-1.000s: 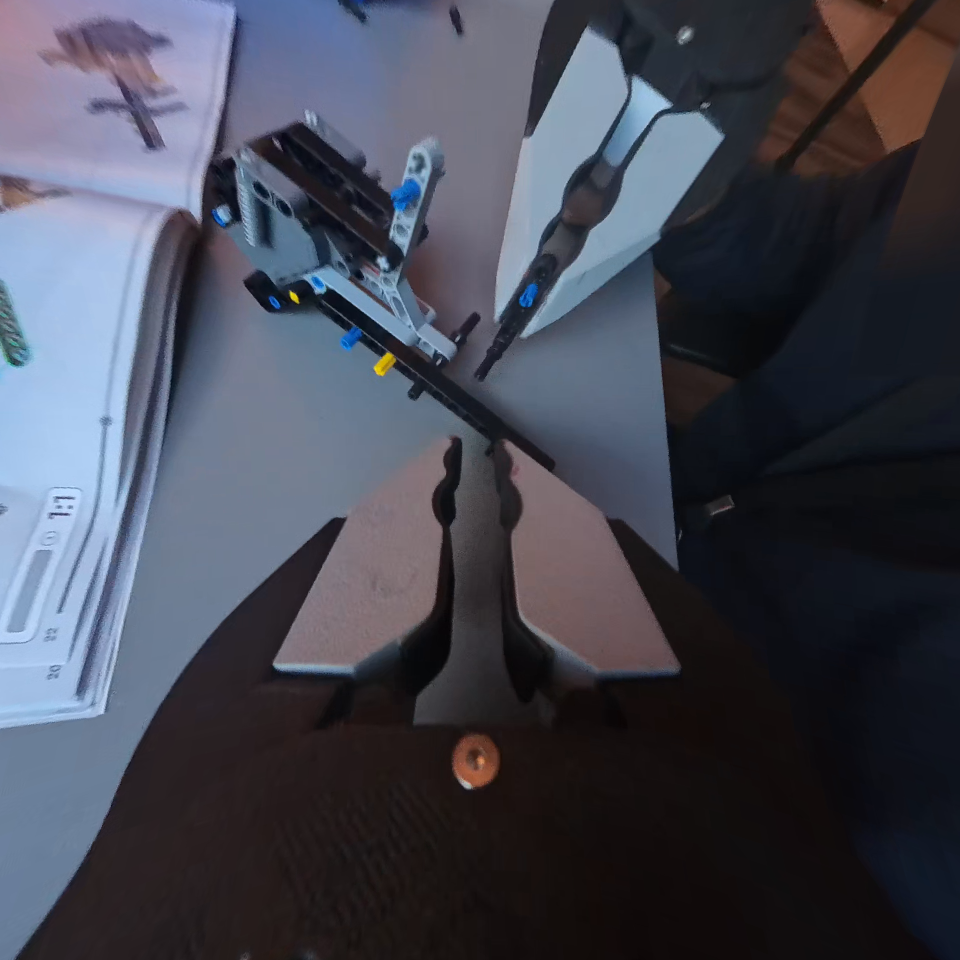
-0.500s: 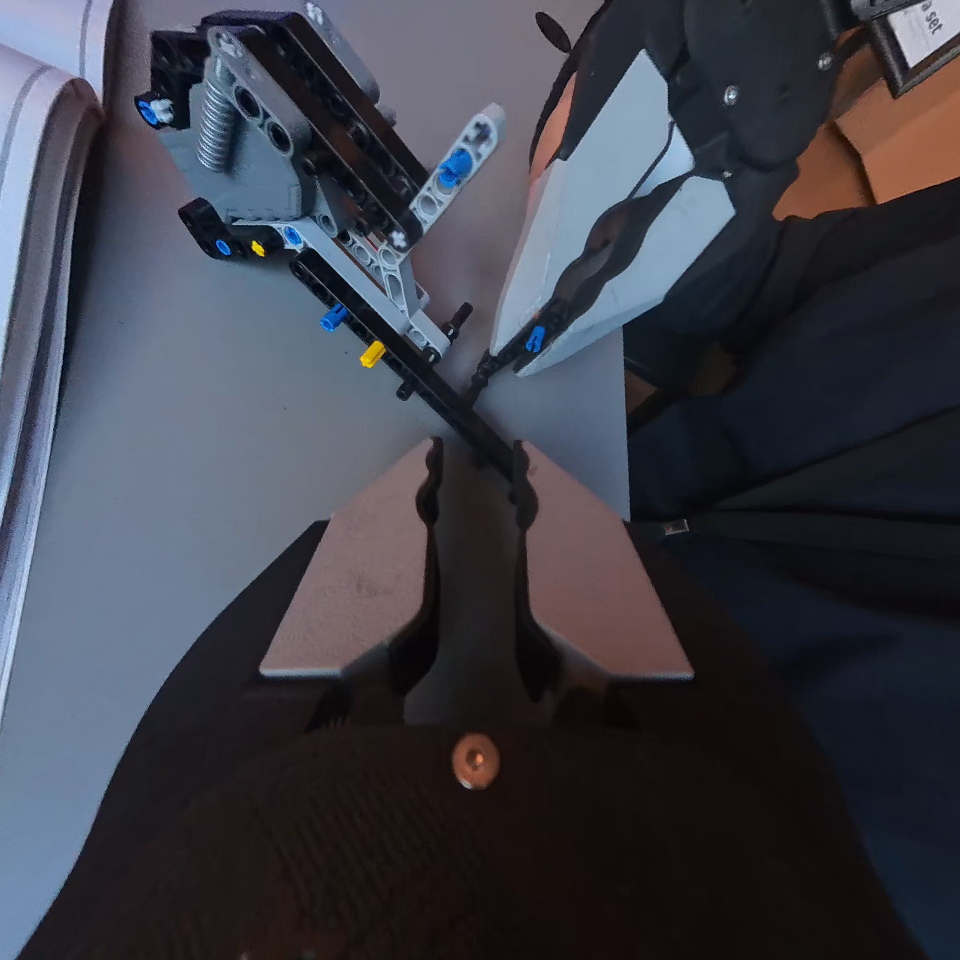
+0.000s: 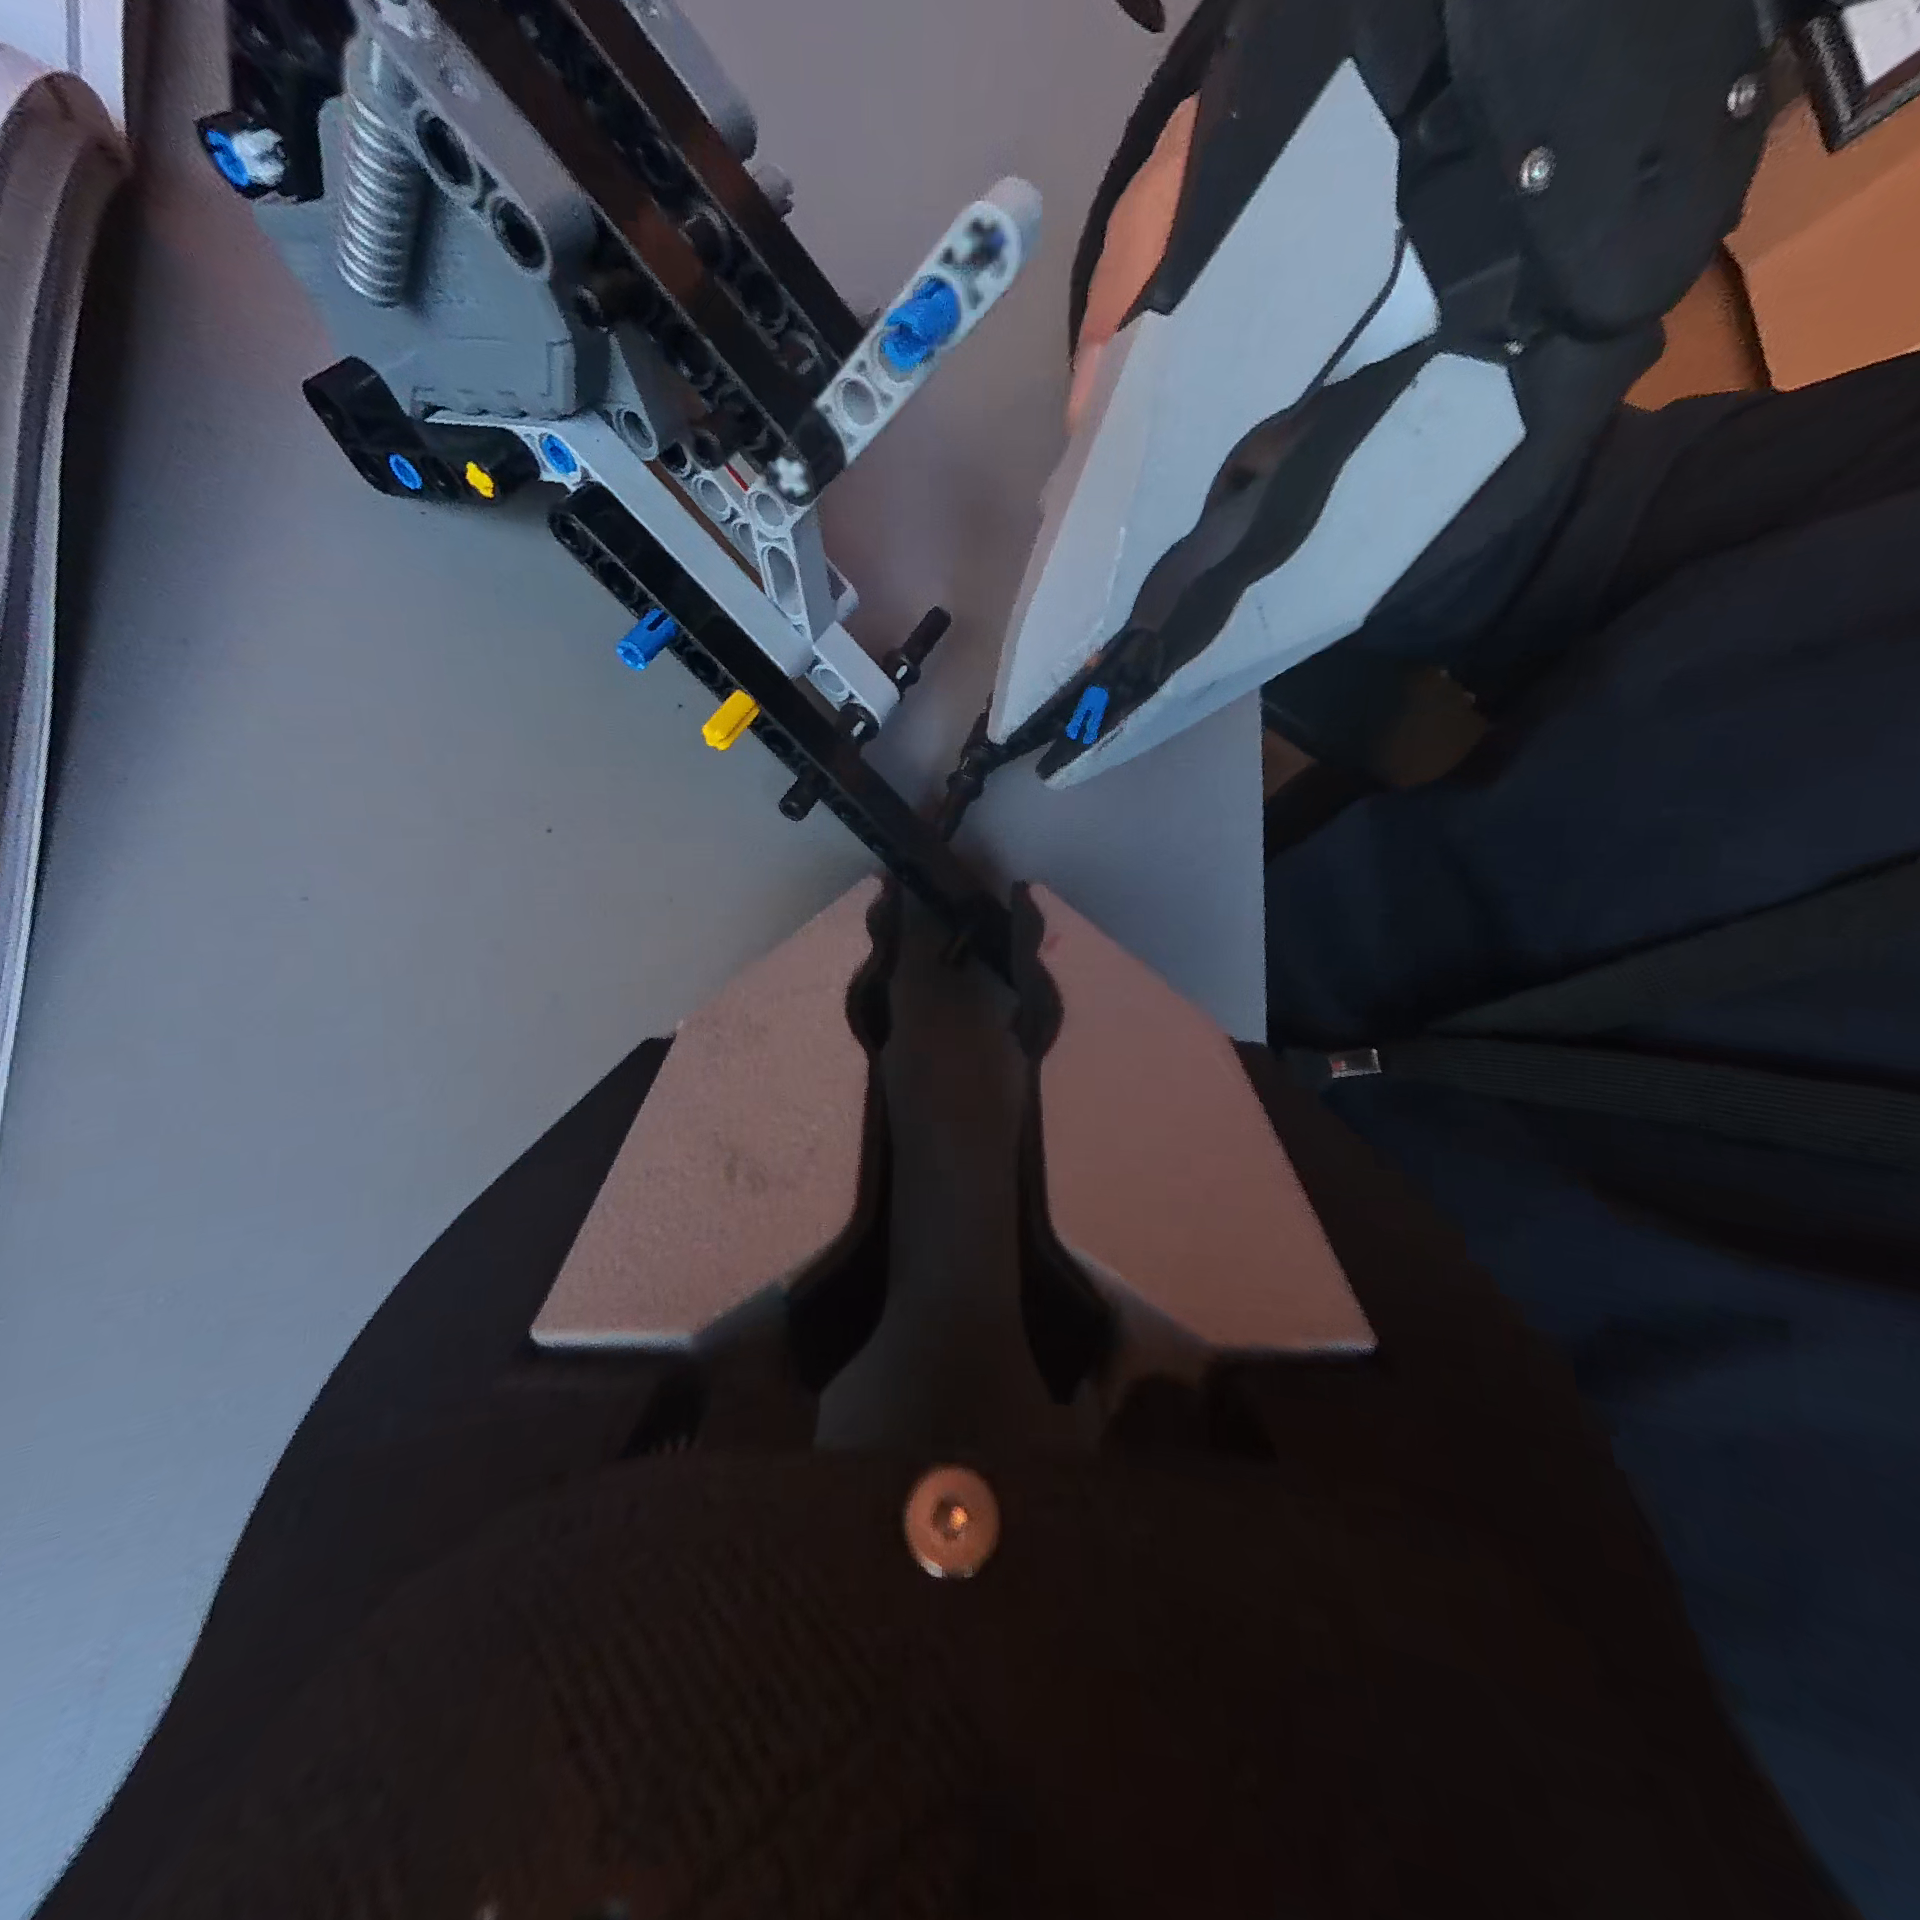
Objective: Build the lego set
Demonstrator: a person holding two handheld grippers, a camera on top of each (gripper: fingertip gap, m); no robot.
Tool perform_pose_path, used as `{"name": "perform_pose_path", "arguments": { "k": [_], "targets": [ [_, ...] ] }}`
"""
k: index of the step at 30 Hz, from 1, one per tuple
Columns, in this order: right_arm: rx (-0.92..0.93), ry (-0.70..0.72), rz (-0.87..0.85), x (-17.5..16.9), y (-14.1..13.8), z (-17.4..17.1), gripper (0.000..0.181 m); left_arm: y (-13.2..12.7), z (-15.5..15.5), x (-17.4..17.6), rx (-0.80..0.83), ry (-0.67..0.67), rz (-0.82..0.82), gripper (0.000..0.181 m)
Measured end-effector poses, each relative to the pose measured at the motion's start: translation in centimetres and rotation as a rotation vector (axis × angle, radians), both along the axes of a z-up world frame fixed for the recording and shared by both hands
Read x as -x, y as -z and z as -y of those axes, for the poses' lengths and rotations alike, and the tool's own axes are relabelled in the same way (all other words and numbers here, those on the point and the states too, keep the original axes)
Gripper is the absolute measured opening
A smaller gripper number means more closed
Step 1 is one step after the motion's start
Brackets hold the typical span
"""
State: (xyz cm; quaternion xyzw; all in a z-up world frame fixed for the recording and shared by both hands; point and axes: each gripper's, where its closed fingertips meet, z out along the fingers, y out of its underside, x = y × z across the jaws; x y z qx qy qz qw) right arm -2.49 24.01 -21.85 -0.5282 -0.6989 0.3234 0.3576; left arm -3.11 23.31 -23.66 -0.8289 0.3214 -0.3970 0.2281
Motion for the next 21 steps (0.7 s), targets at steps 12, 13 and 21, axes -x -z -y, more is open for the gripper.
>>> {"name": "perform_pose_path", "arguments": {
  "k": [12,13,21],
  "targets": [
    [0.034,0.007,0.133,-0.5,1.9,0.0,0.005,0.1,-0.1,0.2,-0.020,-0.004,-0.011,0.016],
    [0.018,0.008,0.146,-0.5,2.1,0.0,0.005,0.1,-0.1,0.2,-0.021,-0.004,-0.011,0.016],
    [0.008,0.013,0.174,-0.2,2.6,-0.1,0.006,0.1,-0.1,0.3,0.013,-0.014,0.010,0.015]
  ]
}}
